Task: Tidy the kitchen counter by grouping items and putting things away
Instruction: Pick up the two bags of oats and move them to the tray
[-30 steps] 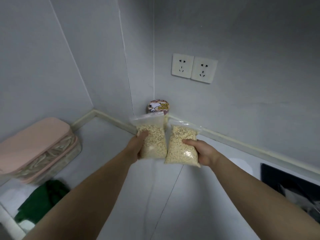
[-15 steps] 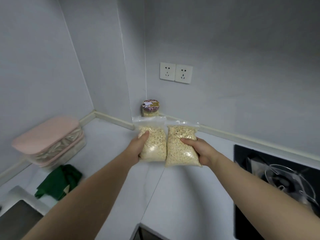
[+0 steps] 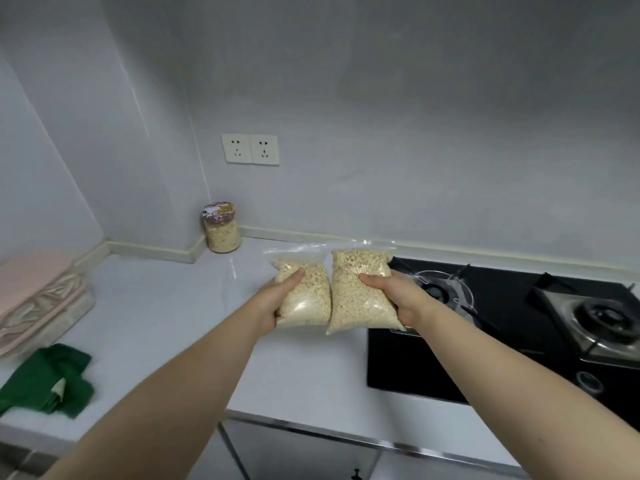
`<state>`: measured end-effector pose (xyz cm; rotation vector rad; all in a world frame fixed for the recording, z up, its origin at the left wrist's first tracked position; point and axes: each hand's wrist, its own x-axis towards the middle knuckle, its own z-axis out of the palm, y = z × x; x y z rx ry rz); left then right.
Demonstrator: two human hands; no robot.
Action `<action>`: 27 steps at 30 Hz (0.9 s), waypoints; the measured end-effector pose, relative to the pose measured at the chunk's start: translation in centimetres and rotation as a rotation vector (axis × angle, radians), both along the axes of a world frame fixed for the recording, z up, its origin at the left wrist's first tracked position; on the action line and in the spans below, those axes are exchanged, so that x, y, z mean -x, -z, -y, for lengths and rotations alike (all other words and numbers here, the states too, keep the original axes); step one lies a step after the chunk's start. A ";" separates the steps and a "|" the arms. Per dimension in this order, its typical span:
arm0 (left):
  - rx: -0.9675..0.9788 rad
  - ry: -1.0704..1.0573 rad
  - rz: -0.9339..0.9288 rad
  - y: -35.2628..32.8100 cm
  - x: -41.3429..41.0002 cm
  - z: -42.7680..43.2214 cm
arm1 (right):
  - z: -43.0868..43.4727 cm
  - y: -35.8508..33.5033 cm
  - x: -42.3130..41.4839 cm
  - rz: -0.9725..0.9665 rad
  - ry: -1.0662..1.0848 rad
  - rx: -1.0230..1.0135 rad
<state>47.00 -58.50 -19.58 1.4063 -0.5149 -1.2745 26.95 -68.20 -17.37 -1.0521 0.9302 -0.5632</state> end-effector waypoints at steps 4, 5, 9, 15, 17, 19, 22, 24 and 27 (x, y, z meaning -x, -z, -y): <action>0.073 0.107 0.045 -0.8 8.2 3.0 | 1.1 -1.0 9.0 -0.010 0.079 0.049; 0.074 0.108 0.059 -0.9 9.5 3.6 | 1.4 -1.2 10.5 -0.022 0.091 0.054; 0.076 0.185 0.076 -0.5 20.7 7.6 | 3.5 -1.2 22.0 -0.046 0.189 0.086; 0.101 0.308 0.120 2.9 34.1 15.4 | 5.2 -0.6 37.3 -0.048 0.396 0.146; 0.097 0.350 0.108 3.4 38.1 17.2 | 5.6 -0.2 41.7 -0.048 0.470 0.129; 0.104 0.409 0.107 1.5 43.4 17.2 | 5.6 -0.1 46.2 -0.048 0.544 0.110; 0.125 0.477 0.094 0.6 49.7 18.1 | 5.8 0.5 51.8 -0.081 0.634 0.098; 0.126 0.530 0.100 0.7 53.6 19.3 | 6.1 1.1 55.3 -0.087 0.695 0.090; 0.126 0.609 0.134 1.2 58.5 21.4 | 6.8 2.3 59.2 -0.102 0.776 0.092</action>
